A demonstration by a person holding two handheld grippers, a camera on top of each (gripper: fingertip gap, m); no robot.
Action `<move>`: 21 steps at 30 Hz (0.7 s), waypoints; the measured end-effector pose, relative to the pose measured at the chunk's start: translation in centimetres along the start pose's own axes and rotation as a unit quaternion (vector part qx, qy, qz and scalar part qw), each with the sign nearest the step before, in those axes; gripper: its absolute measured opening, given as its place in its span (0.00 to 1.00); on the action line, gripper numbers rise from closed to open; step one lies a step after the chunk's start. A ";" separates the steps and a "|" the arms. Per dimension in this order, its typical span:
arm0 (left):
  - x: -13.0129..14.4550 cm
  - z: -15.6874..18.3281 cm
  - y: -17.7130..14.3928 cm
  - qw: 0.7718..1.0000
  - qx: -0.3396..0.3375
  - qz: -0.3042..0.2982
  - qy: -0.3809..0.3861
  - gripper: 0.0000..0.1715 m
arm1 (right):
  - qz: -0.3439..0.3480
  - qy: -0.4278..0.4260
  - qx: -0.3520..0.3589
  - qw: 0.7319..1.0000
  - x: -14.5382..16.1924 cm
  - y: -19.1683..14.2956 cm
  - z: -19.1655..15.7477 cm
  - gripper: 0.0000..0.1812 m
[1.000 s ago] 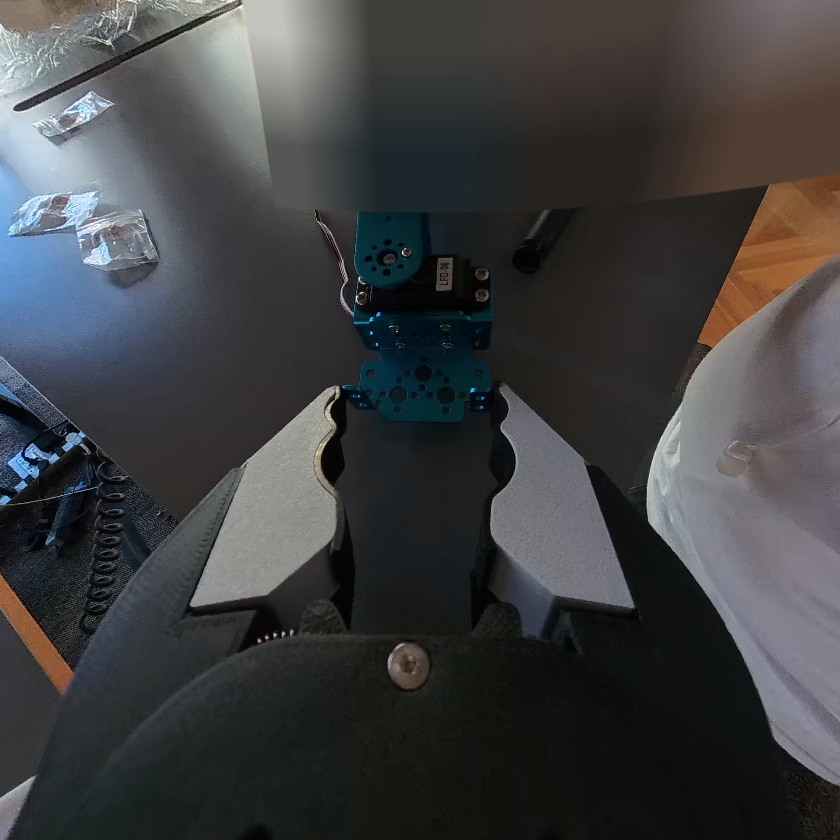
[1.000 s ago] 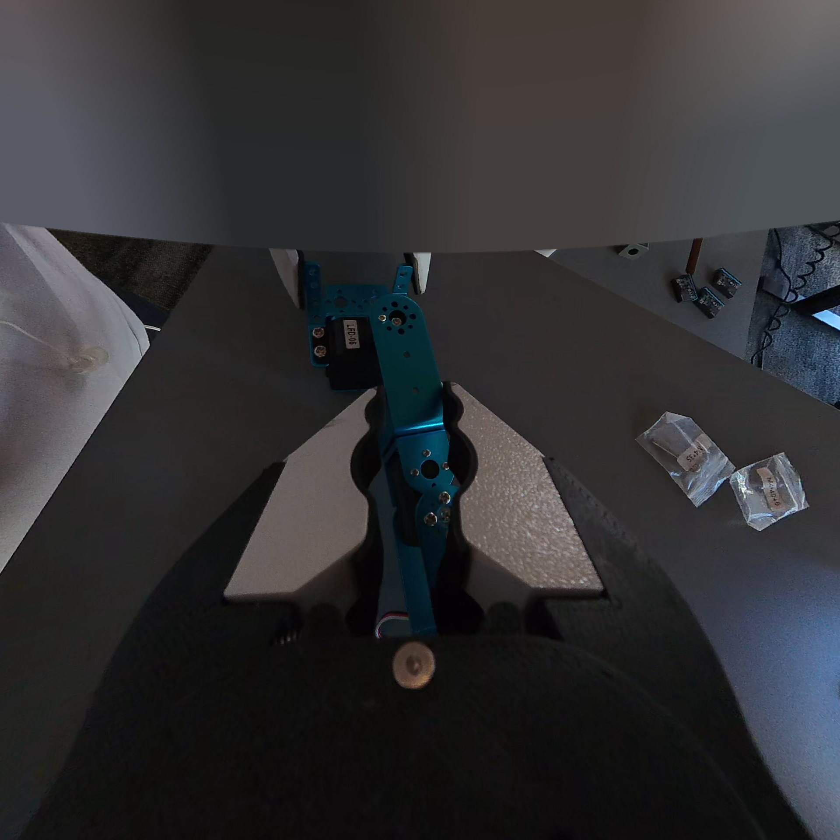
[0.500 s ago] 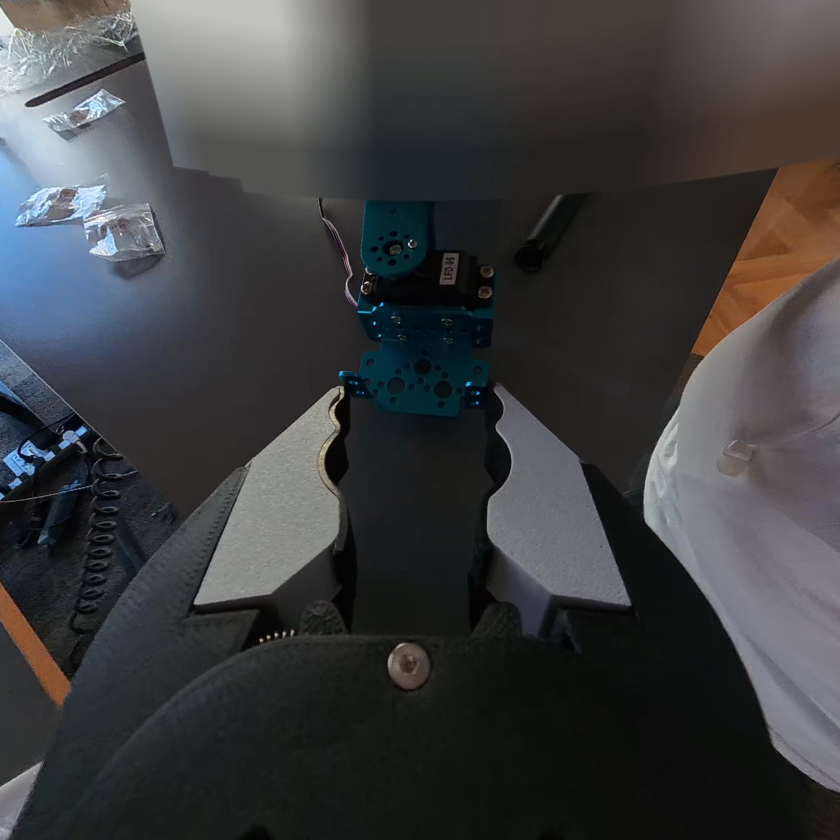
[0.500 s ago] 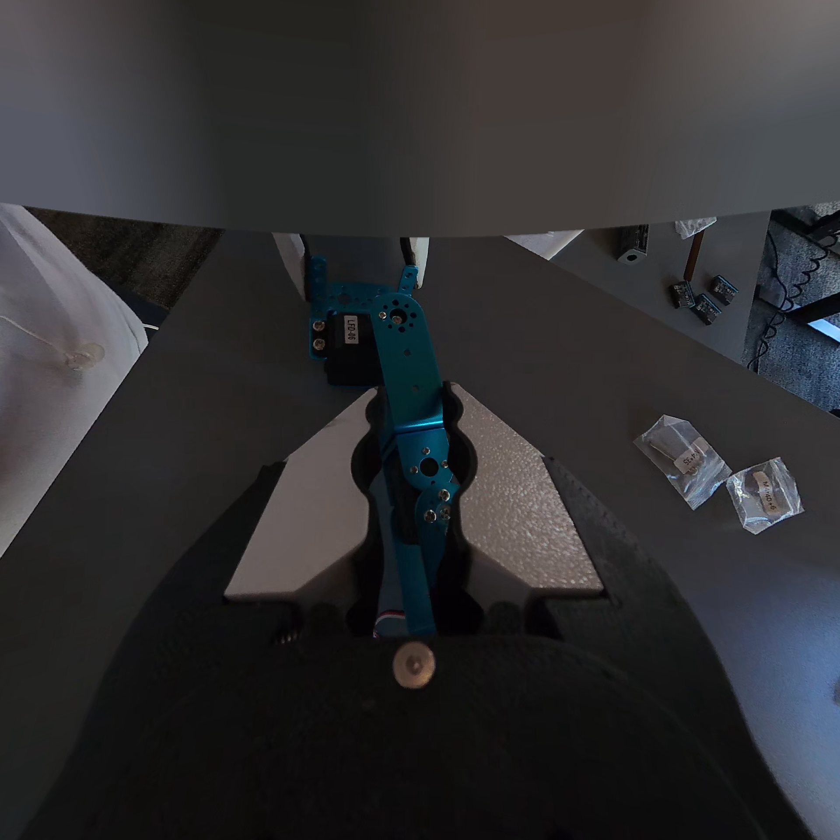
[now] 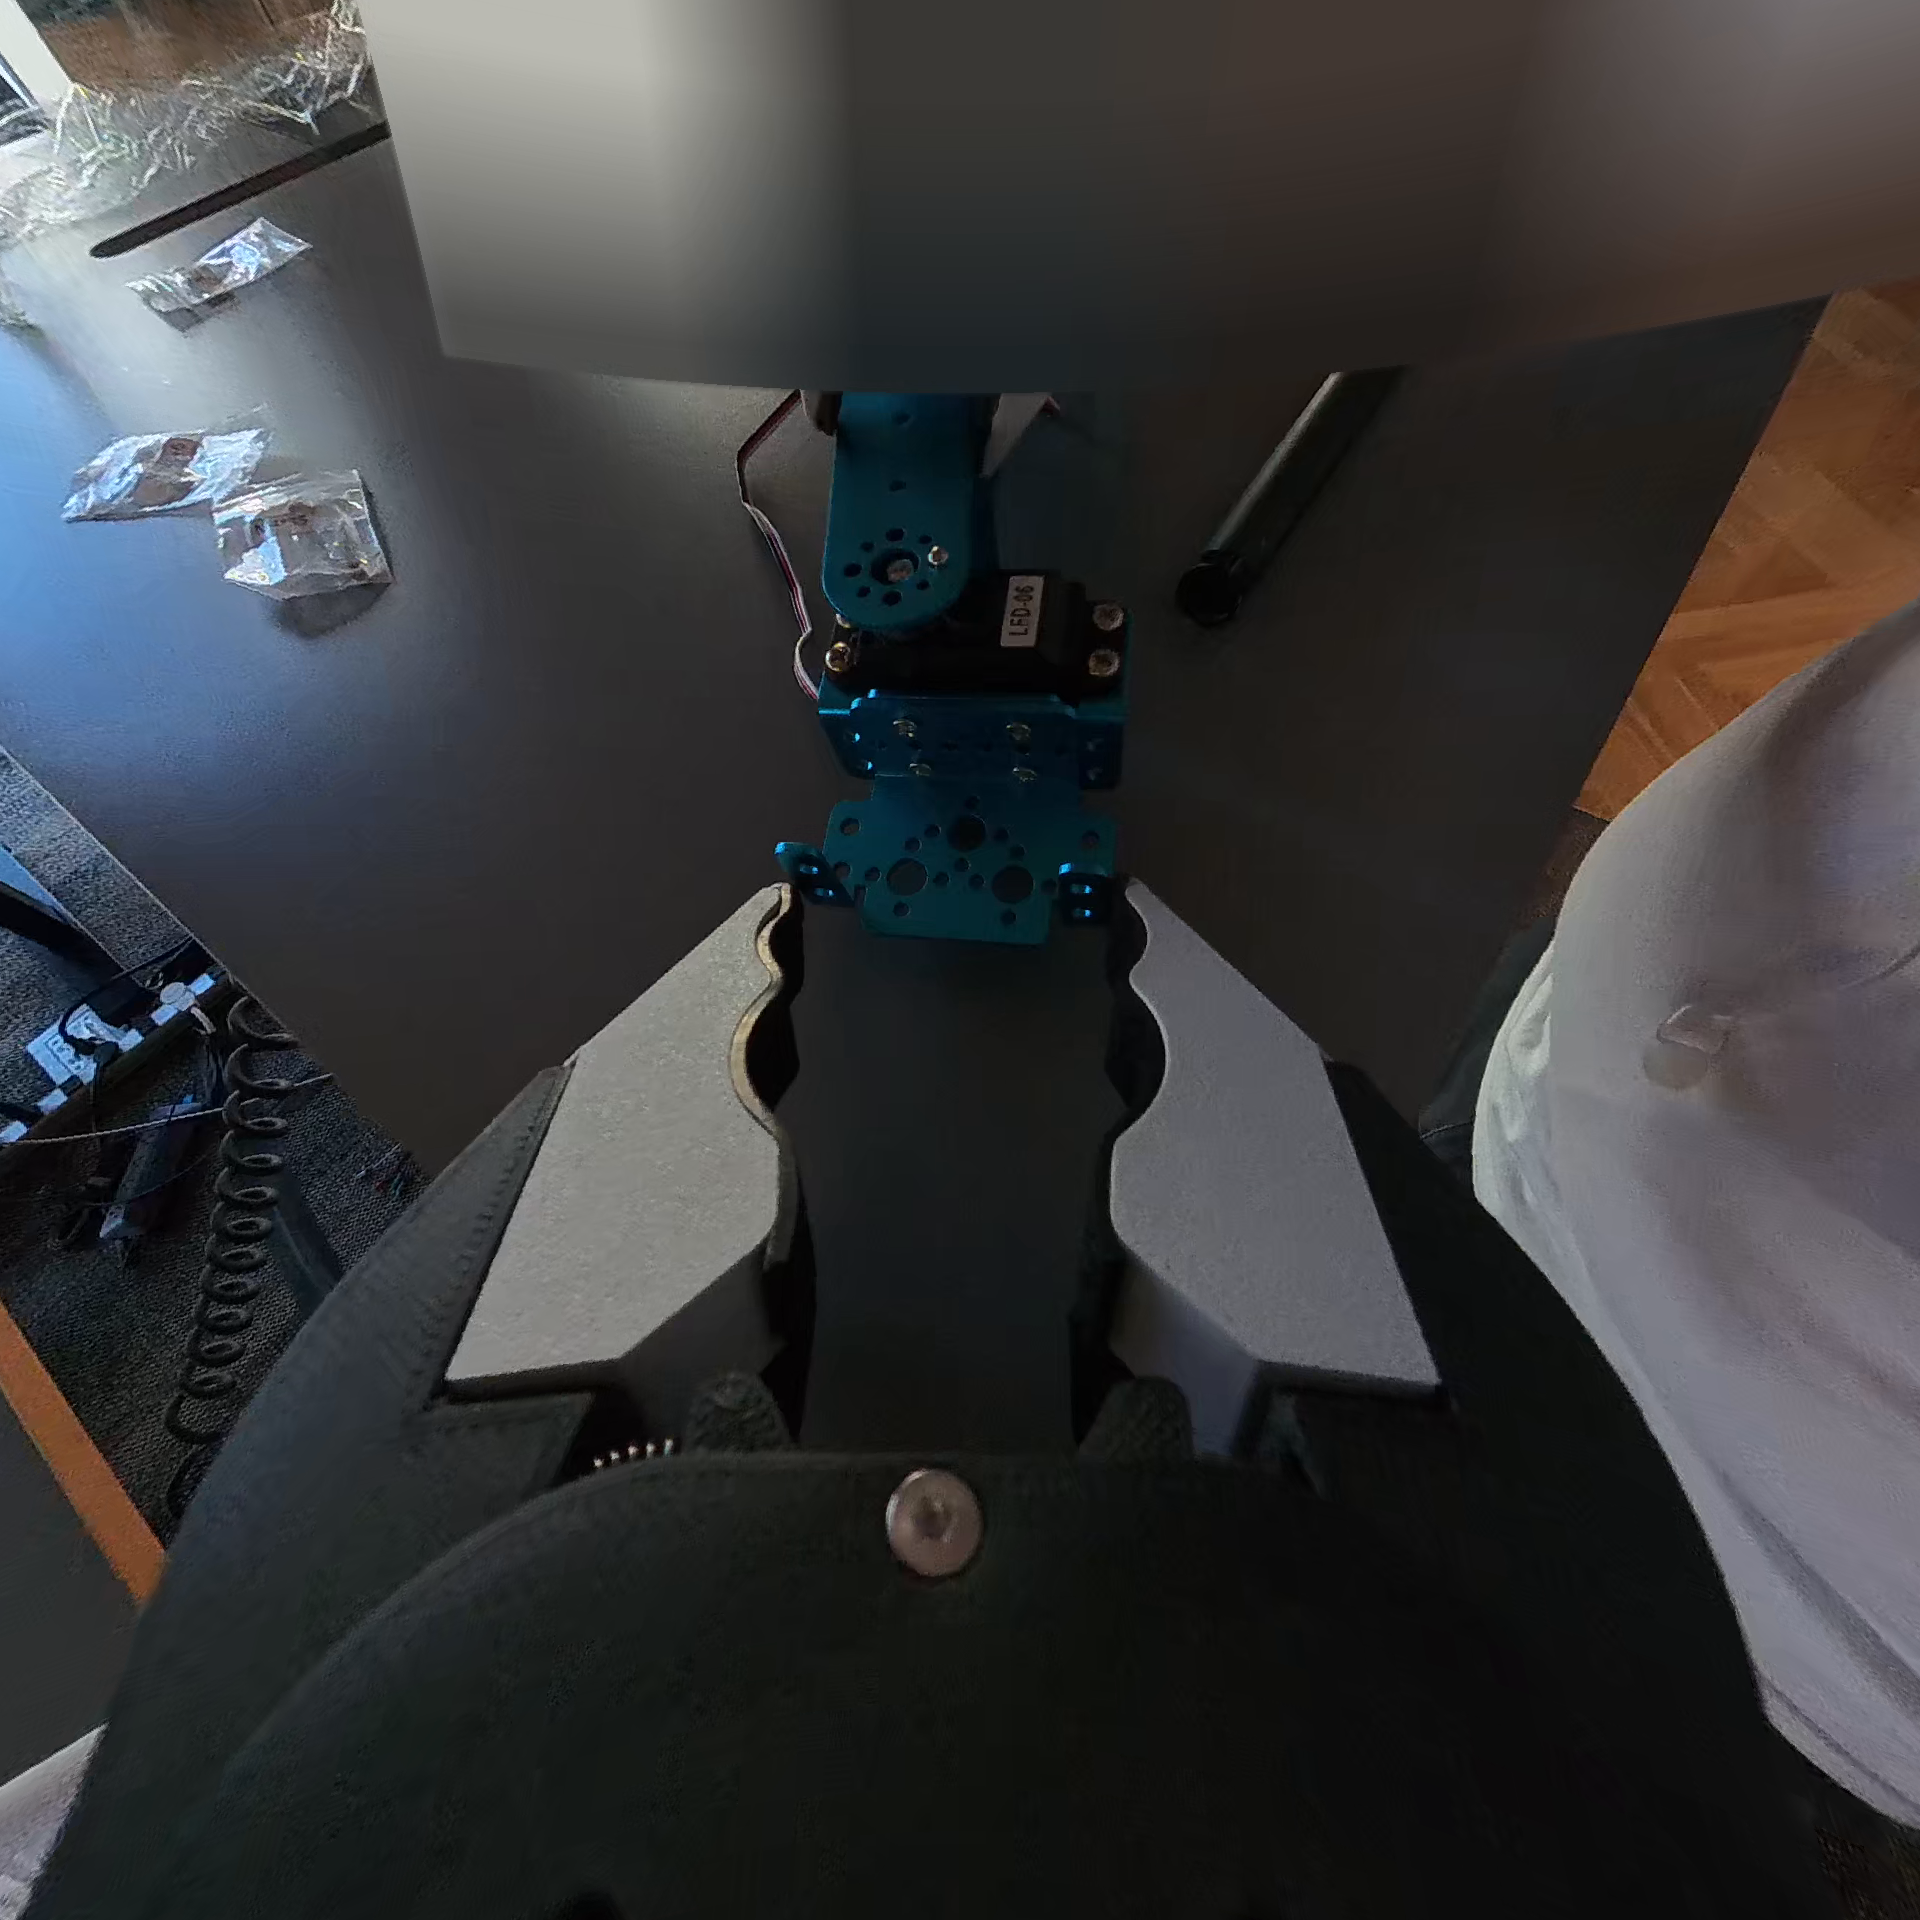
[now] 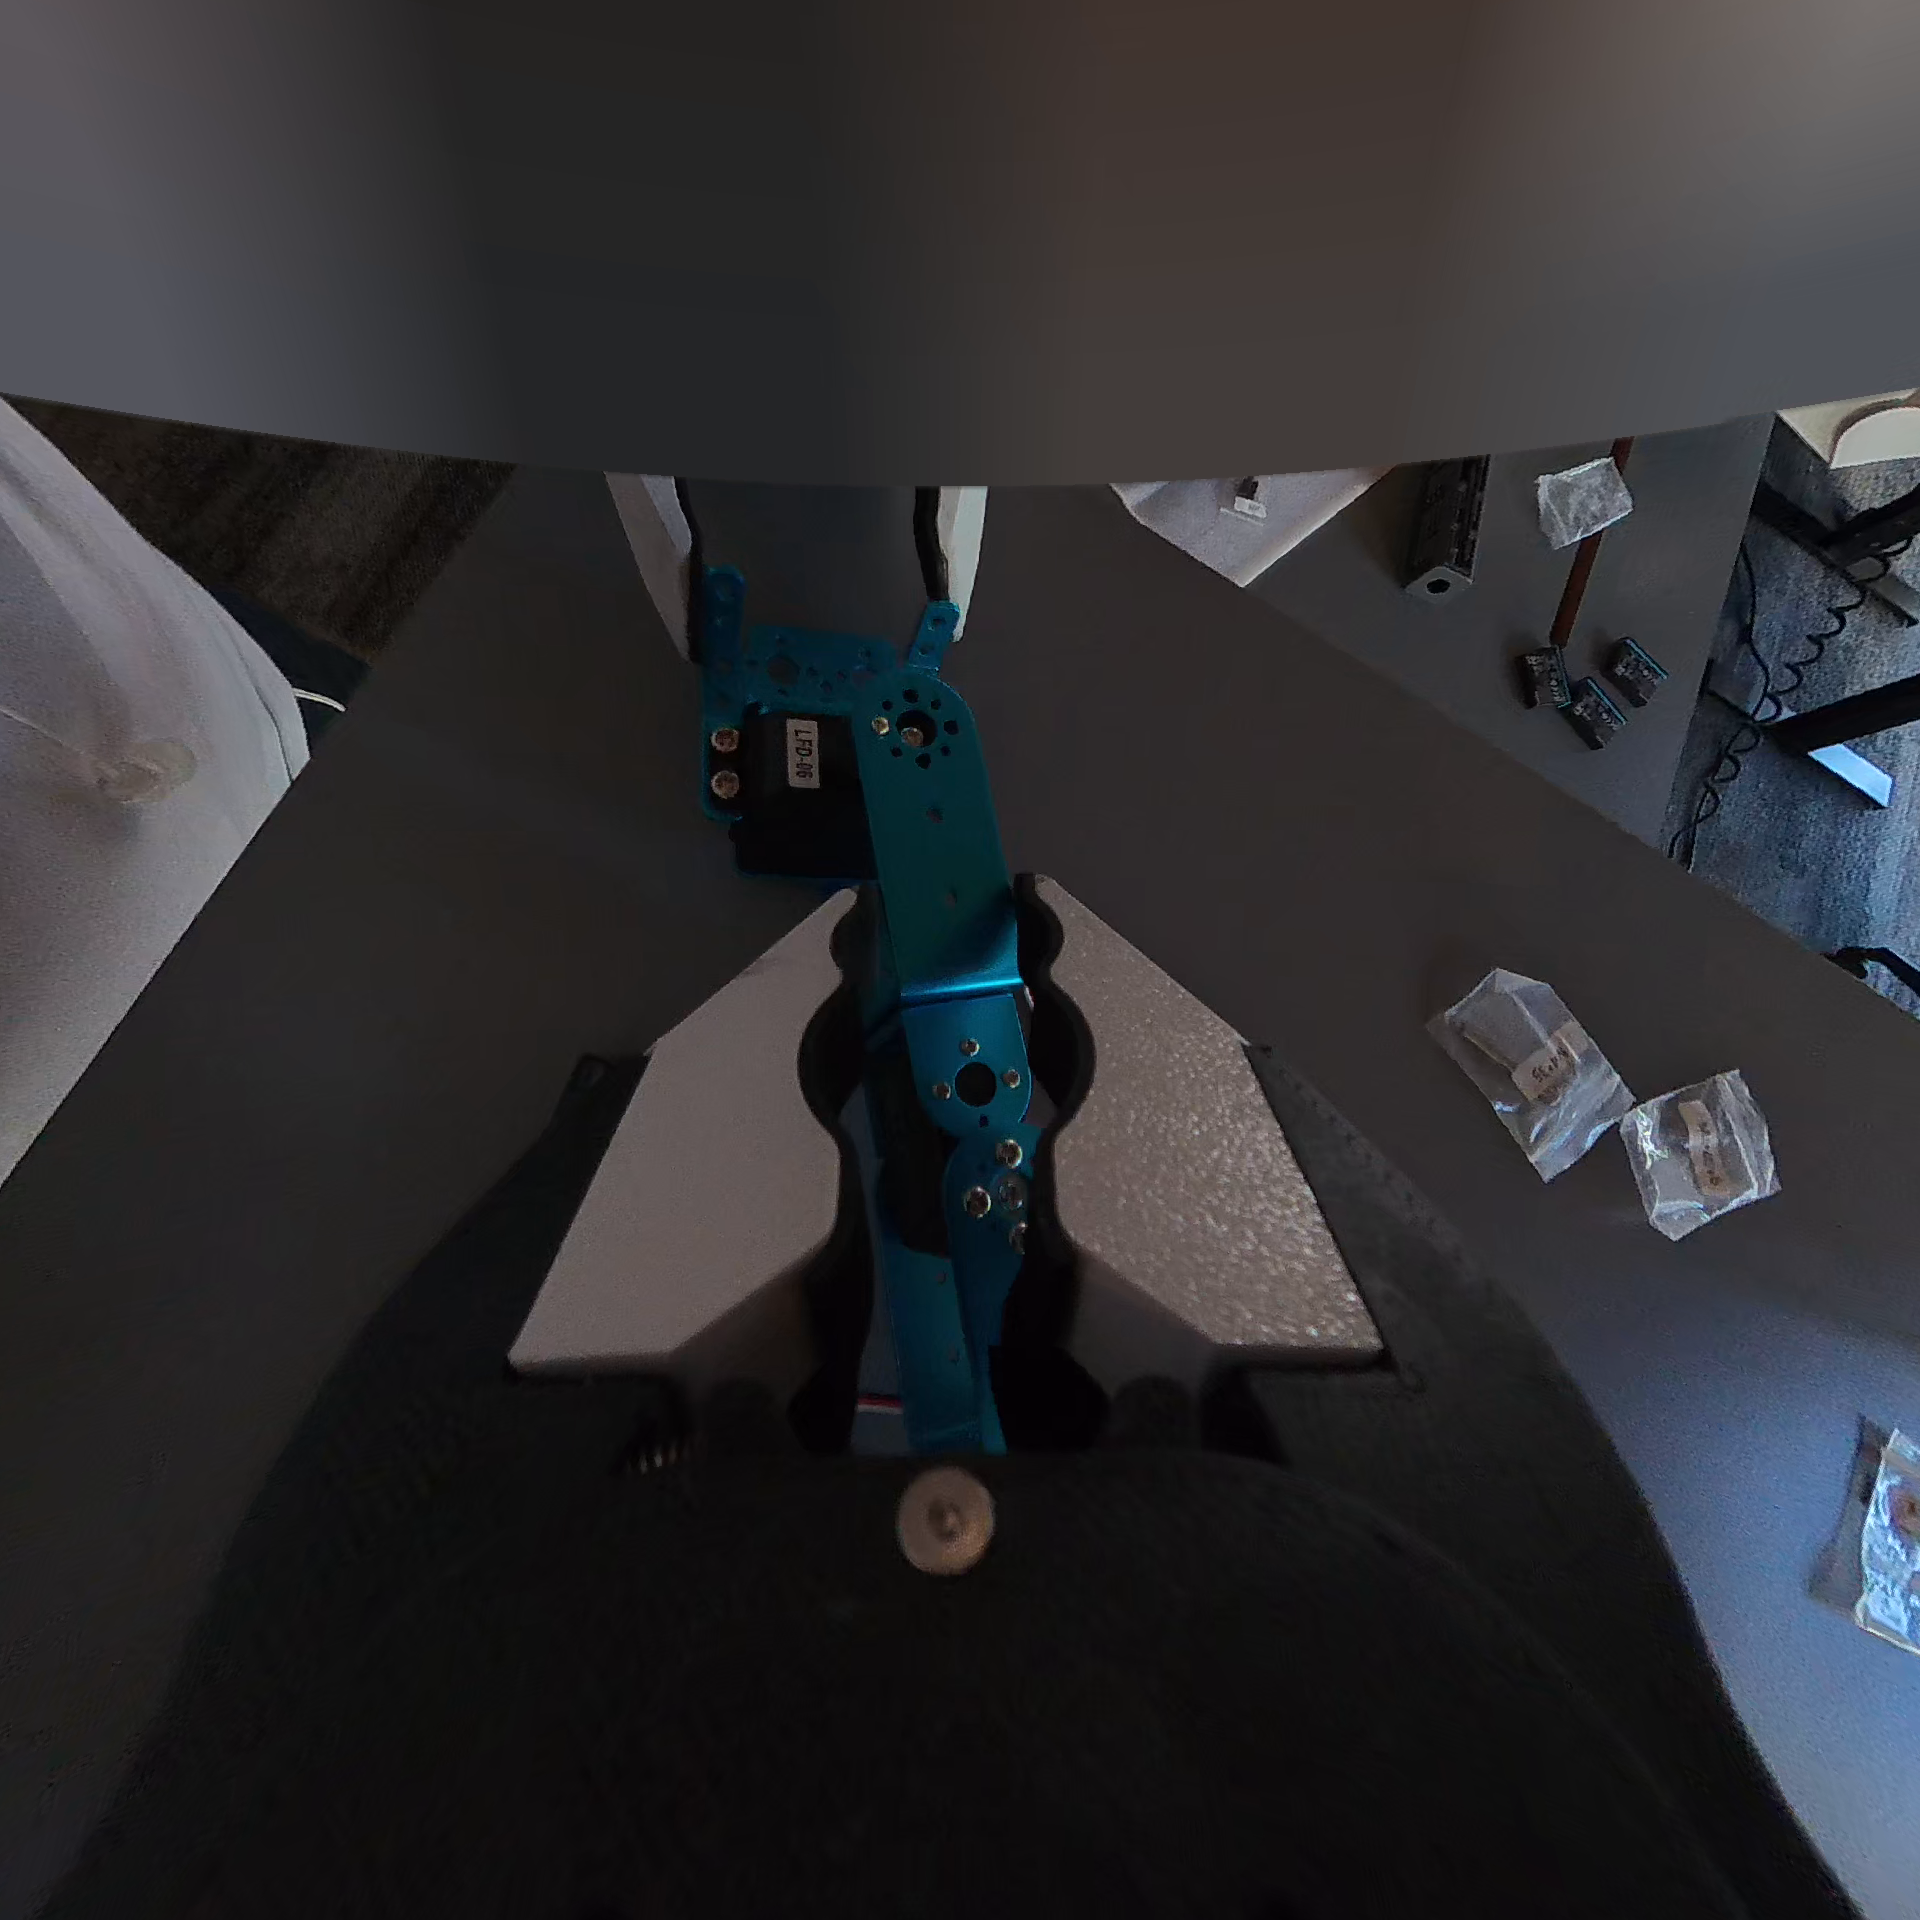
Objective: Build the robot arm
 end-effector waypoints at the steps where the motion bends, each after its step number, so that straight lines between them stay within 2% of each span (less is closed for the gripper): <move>1: 0.0 0.0 0.0 1.000 0.000 0.001 -0.001 0.34 | -0.001 -0.001 -0.002 1.000 -0.1 0.0 0.0 0.15; 21: 0.2 -0.2 -0.6 1.000 -0.001 0.009 -0.020 0.35 | -0.011 -0.009 -0.001 1.000 -0.2 0.1 -0.3 0.17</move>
Point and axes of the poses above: each gripper's, where its closed fingertips meet, y out along the fingers, x out of its underside, z = x × y across the jaws, the point moved 4 cm from there along -y, back along the fingers, and after that the axes turned 1 degree about x, right-handed, at the moved point
